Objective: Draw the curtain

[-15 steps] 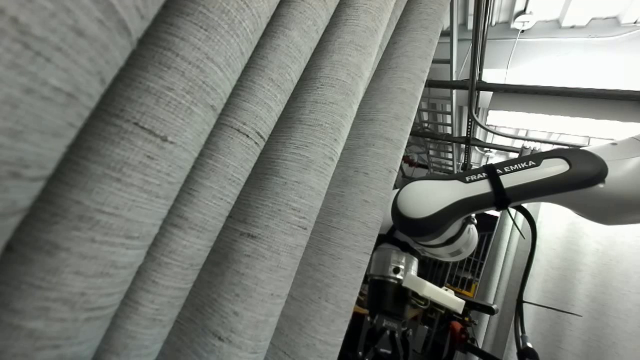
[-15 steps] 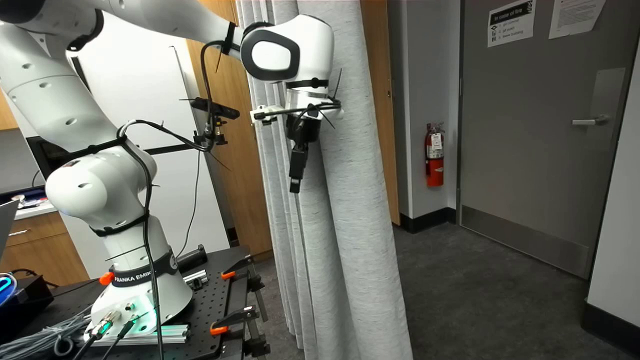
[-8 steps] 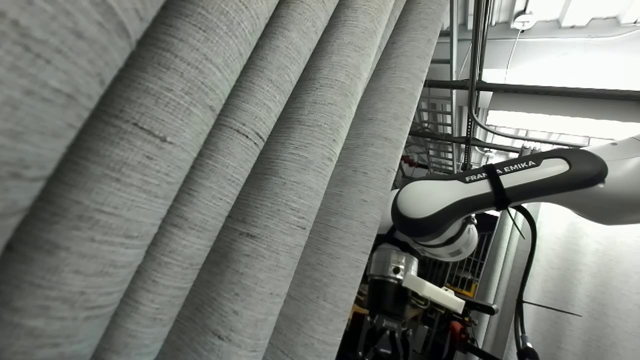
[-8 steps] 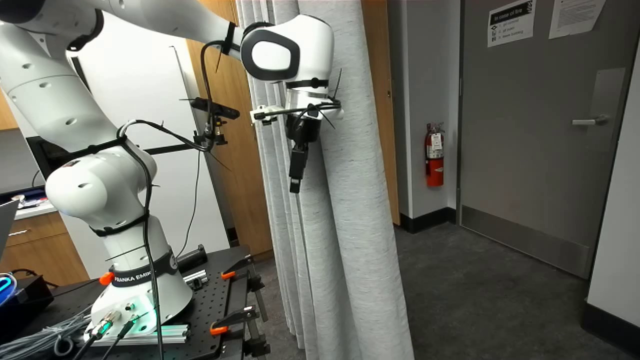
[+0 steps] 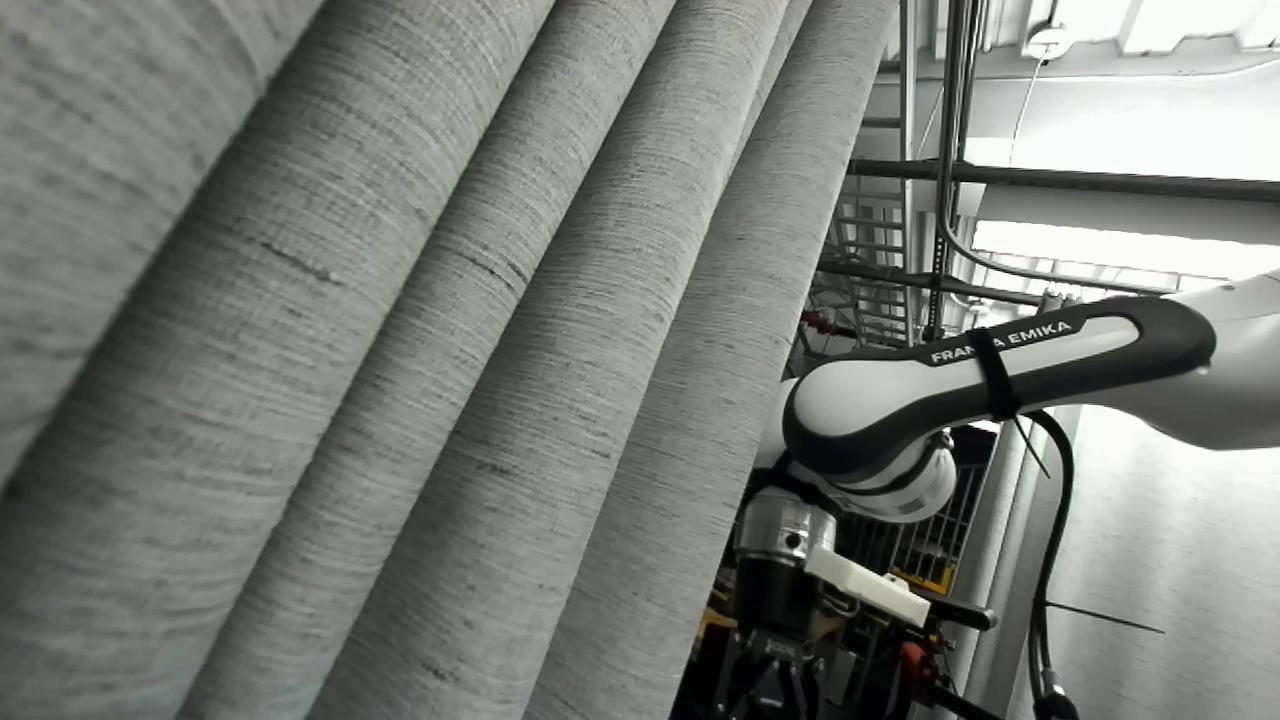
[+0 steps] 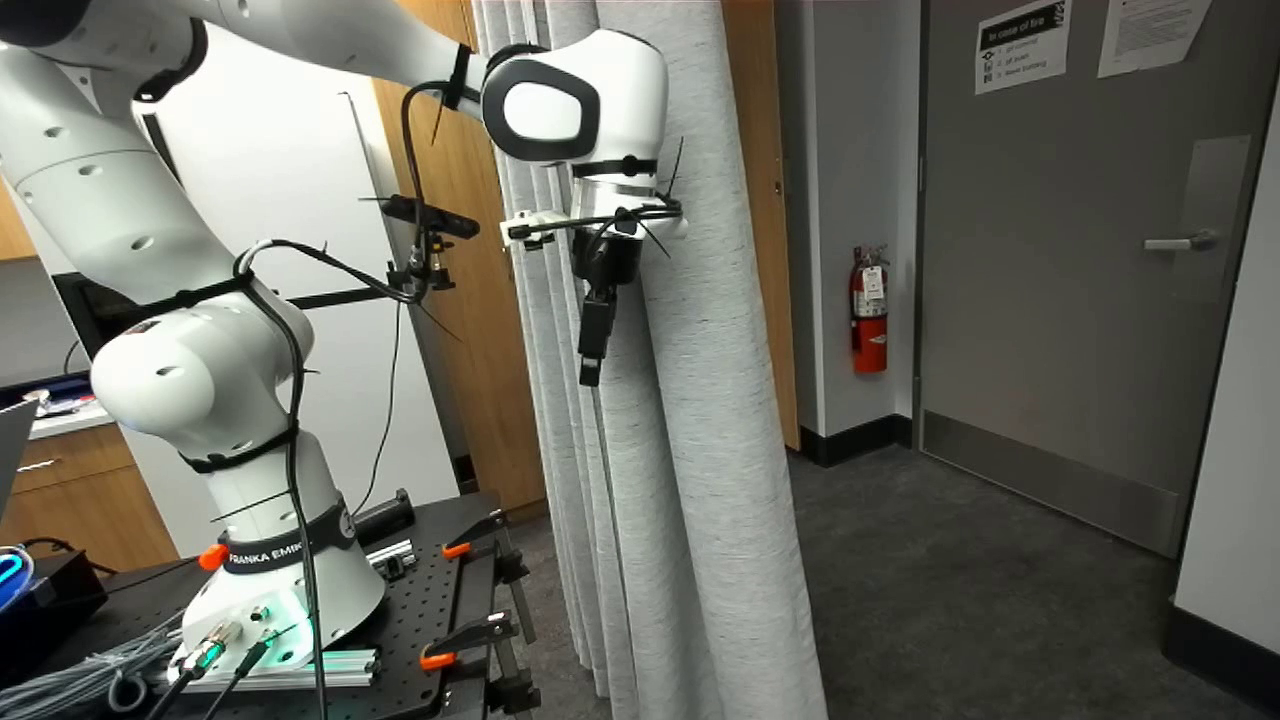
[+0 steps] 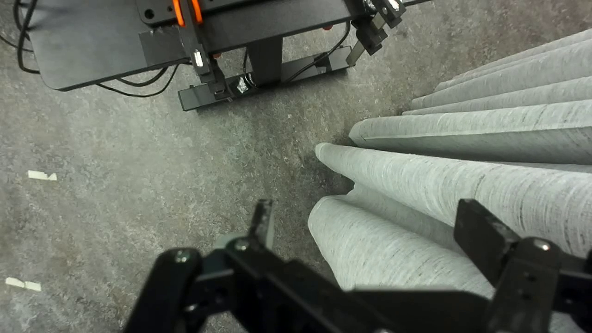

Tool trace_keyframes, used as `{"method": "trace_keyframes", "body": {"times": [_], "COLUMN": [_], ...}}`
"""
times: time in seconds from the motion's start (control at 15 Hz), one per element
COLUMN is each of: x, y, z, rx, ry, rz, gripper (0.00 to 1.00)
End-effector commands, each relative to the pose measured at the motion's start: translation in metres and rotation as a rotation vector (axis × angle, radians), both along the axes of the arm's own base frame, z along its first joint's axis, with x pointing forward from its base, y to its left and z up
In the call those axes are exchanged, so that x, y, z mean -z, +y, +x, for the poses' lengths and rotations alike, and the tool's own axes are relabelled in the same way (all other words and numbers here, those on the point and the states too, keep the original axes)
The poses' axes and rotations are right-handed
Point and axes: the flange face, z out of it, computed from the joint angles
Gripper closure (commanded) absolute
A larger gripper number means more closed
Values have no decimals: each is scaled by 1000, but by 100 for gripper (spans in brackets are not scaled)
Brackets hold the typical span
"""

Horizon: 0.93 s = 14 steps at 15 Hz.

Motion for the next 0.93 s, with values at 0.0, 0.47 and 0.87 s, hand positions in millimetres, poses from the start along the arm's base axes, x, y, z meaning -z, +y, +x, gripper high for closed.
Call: {"method": "trace_keyframes", "body": {"times": [0.0, 0.47, 0.87], "x": [-1, -28, -70], "y": [-1, 4, 21], "z": [0, 2, -9], "rx": [2, -129, -386], "ry": [-4, -149, -315], "rz": [-3, 19, 18], "gripper": [0, 0, 0]}}
